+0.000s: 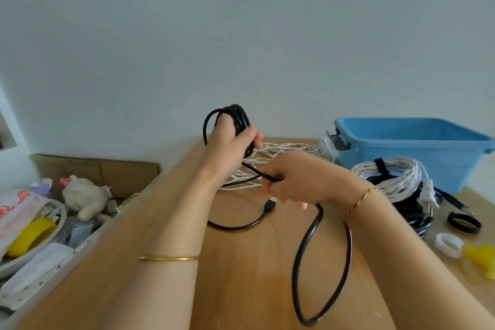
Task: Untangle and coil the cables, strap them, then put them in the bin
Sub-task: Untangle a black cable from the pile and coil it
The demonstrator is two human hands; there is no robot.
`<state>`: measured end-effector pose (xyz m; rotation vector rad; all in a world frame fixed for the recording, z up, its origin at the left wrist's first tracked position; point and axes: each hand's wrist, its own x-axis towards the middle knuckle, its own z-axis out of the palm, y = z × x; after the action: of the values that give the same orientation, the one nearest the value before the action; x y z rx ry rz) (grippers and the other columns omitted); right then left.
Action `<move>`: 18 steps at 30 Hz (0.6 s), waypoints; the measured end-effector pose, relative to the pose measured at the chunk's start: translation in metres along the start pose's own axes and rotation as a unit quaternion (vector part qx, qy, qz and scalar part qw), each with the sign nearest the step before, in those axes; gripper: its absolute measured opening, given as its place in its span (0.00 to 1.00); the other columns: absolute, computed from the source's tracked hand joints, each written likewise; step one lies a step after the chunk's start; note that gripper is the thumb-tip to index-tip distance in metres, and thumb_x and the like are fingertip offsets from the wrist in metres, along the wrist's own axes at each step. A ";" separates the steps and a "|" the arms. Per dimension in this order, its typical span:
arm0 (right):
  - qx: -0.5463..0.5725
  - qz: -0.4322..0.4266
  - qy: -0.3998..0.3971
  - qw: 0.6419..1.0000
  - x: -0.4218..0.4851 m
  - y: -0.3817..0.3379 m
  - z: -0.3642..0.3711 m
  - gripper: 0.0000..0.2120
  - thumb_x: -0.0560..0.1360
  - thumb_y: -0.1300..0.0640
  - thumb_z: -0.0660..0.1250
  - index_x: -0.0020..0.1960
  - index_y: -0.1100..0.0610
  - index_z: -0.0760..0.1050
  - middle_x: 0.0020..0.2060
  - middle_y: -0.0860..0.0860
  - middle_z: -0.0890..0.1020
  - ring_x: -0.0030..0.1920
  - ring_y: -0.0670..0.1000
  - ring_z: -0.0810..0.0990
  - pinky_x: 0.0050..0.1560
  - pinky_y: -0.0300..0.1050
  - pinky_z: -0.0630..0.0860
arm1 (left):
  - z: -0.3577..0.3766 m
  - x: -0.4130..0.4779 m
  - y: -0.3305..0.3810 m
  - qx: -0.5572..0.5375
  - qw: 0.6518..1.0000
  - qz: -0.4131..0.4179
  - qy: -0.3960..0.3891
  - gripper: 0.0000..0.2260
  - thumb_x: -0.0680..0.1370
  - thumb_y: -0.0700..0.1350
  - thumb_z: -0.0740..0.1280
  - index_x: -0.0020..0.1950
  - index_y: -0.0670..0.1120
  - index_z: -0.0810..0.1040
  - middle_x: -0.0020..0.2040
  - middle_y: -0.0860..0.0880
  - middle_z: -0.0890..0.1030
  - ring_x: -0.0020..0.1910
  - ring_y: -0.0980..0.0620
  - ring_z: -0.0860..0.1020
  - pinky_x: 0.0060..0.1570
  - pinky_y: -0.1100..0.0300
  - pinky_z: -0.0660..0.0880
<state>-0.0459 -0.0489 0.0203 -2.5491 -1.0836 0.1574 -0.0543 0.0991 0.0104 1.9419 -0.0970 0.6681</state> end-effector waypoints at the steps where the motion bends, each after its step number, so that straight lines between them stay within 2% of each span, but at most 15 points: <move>1: -0.003 -0.002 0.022 1.000 -0.003 0.000 -0.004 0.09 0.74 0.62 0.60 0.47 0.64 0.77 0.34 0.58 0.81 0.25 0.48 0.73 0.32 0.42 0.73 | 0.000 0.000 0.000 0.075 0.997 0.012 -0.011 0.06 0.80 0.40 0.60 0.48 0.40 0.75 0.39 0.51 0.81 0.43 0.57 0.79 0.48 0.62 0.74; 5: 0.014 0.004 0.099 0.995 -0.012 0.000 -0.016 0.10 0.71 0.62 0.63 0.46 0.65 0.80 0.39 0.61 0.82 0.28 0.47 0.72 0.33 0.41 0.71 | 0.001 -0.001 0.013 0.220 0.974 0.018 -0.059 0.05 0.79 0.42 0.61 0.49 0.41 0.69 0.40 0.50 0.78 0.39 0.55 0.76 0.37 0.65 0.70; 8: 0.028 0.006 0.188 0.982 -0.013 0.004 -0.021 0.06 0.71 0.63 0.65 0.43 0.58 0.82 0.36 0.53 0.83 0.30 0.49 0.78 0.34 0.40 0.75 | -0.002 -0.003 0.020 0.269 0.958 0.023 -0.095 0.06 0.79 0.43 0.63 0.45 0.43 0.67 0.39 0.48 0.76 0.39 0.49 0.76 0.39 0.55 0.71; 10: 0.031 0.007 0.256 0.966 -0.011 0.009 -0.022 0.04 0.71 0.62 0.69 0.41 0.54 0.81 0.36 0.49 0.82 0.31 0.46 0.77 0.37 0.42 0.77 | -0.005 -0.005 0.021 0.237 0.960 0.001 -0.147 0.05 0.79 0.42 0.62 0.44 0.44 0.70 0.39 0.47 0.81 0.40 0.48 0.80 0.46 0.50 0.76; 12: 0.031 0.006 0.303 0.953 -0.009 0.013 -0.021 0.02 0.70 0.59 0.71 0.41 0.53 0.80 0.38 0.48 0.82 0.34 0.48 0.78 0.41 0.49 0.79 | -0.007 -0.008 0.021 0.123 0.973 -0.039 -0.192 0.06 0.80 0.40 0.61 0.43 0.42 0.74 0.40 0.43 0.84 0.40 0.49 0.82 0.52 0.46 0.77; 14: 0.011 0.007 0.335 0.942 -0.007 0.016 -0.019 0.02 0.71 0.55 0.70 0.43 0.53 0.81 0.39 0.47 0.82 0.38 0.49 0.79 0.42 0.51 0.78 | -0.010 -0.010 0.023 0.011 0.973 -0.076 -0.219 0.08 0.80 0.41 0.61 0.46 0.38 0.76 0.40 0.40 0.84 0.38 0.48 0.81 0.47 0.49 0.79; 15: 0.001 0.010 0.345 0.939 -0.006 0.017 -0.018 0.03 0.72 0.53 0.70 0.44 0.52 0.81 0.40 0.47 0.82 0.40 0.49 0.79 0.42 0.50 0.78 | -0.010 -0.010 0.024 0.000 0.971 -0.079 -0.228 0.09 0.79 0.43 0.64 0.47 0.38 0.75 0.39 0.41 0.83 0.36 0.49 0.80 0.41 0.54 0.78; 17: -0.006 0.011 0.349 0.937 -0.004 0.018 -0.015 0.05 0.72 0.50 0.69 0.44 0.51 0.81 0.39 0.46 0.82 0.41 0.48 0.79 0.42 0.49 0.77 | -0.009 -0.012 0.025 0.064 0.968 -0.060 -0.236 0.11 0.76 0.47 0.69 0.48 0.38 0.75 0.34 0.45 0.81 0.31 0.51 0.78 0.35 0.61 0.76; 18: -0.008 0.009 0.346 0.938 -0.002 0.019 -0.013 0.05 0.72 0.49 0.69 0.44 0.50 0.80 0.39 0.45 0.82 0.42 0.48 0.79 0.42 0.49 0.77 | -0.007 -0.012 0.025 0.100 0.966 -0.053 -0.233 0.11 0.75 0.48 0.70 0.46 0.39 0.75 0.31 0.47 0.80 0.29 0.52 0.77 0.33 0.61 0.75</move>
<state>-0.0317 -0.0661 0.0257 -2.3188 -0.7691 -0.6954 -0.0764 0.0904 0.0267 2.2511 -0.2234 0.1430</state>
